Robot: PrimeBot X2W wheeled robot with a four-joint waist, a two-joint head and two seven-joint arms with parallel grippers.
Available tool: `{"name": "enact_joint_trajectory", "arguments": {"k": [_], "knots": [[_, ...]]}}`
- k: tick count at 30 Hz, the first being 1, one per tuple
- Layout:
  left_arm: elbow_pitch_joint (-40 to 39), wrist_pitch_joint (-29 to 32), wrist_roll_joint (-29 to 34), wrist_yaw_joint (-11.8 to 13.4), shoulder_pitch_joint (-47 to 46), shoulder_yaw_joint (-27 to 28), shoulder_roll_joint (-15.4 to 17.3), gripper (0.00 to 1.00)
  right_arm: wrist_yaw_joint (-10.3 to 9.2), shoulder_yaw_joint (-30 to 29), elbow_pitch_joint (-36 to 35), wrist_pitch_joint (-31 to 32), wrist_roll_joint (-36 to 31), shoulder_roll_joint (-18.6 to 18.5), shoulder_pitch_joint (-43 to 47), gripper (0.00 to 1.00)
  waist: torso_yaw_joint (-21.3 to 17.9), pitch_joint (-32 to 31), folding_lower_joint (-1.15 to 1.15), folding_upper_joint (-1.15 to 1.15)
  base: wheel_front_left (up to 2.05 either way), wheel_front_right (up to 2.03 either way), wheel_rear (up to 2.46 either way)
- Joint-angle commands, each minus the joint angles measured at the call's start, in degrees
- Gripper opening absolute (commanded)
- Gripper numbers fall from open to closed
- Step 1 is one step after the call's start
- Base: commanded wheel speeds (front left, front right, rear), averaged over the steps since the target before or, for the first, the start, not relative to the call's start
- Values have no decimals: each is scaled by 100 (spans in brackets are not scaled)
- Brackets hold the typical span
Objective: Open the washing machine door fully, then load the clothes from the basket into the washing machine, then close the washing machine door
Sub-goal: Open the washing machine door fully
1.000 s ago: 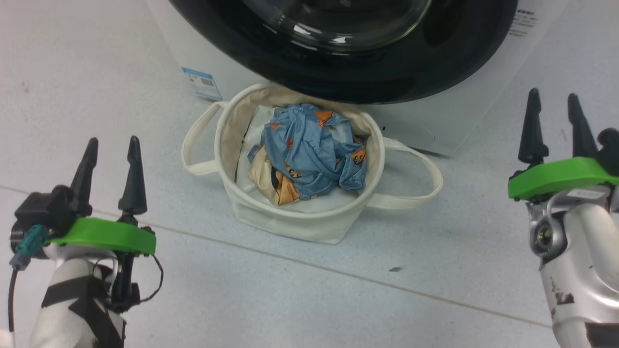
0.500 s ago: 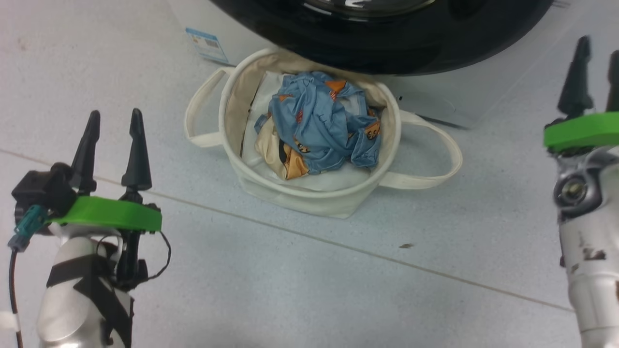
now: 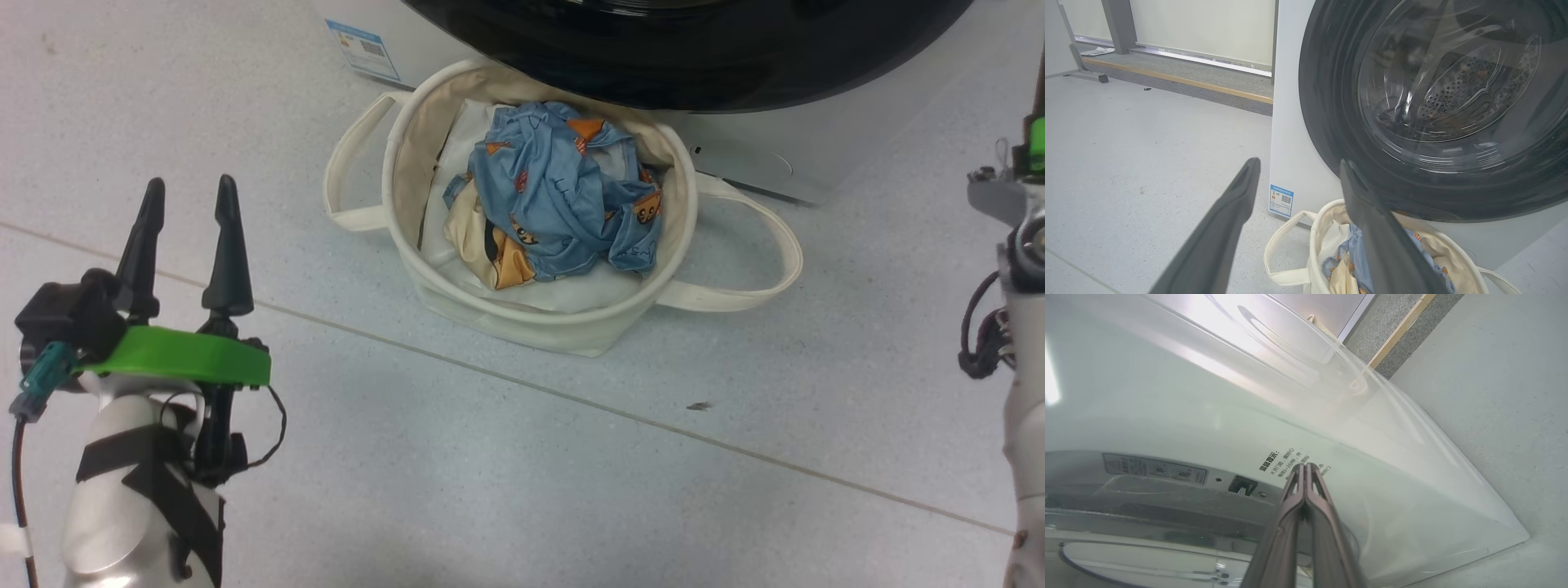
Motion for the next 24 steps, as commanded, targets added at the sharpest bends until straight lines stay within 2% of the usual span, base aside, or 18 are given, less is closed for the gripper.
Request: {"name": "enact_joint_trajectory", "arguments": {"k": [1, 5, 8, 13, 19, 24], "knots": [[-163, -50, 80, -11, -102, 233, 141, 100, 0, 49, -155, 135, 158, -34, -168, 0, 2, 1, 0, 0, 0, 0, 0], [-156, -50, 122, -23, -82, 289, 131, 100, 0, -37, 83, 1070, 996, -57, -362, 0, -22, 10, 0, 0, 0, 0, 0], [-147, -50, 157, -32, -76, 308, 122, 100, 0, -77, 121, 1570, 1323, -209, -489, 0, -24, 15, 0, 0, 0, 0, 0], [-132, -50, 192, -46, -78, 355, 125, 100, 0, -50, 29, 1796, 1447, -344, -606, 0, -38, 24, 0, 0, 0, 0, 0], [-103, -50, 195, -64, -108, 362, 108, 100, 0, -115, 159, 2360, 1961, -221, -805, 0, -20, 46, 0, 0, 0, 0, 0], [-72, -50, 222, -76, -116, 359, 125, 100, 0, -79, 201, 2538, 2034, -219, -937, 0, 22, 40, 0, 0, 0, 0, 0]]}}
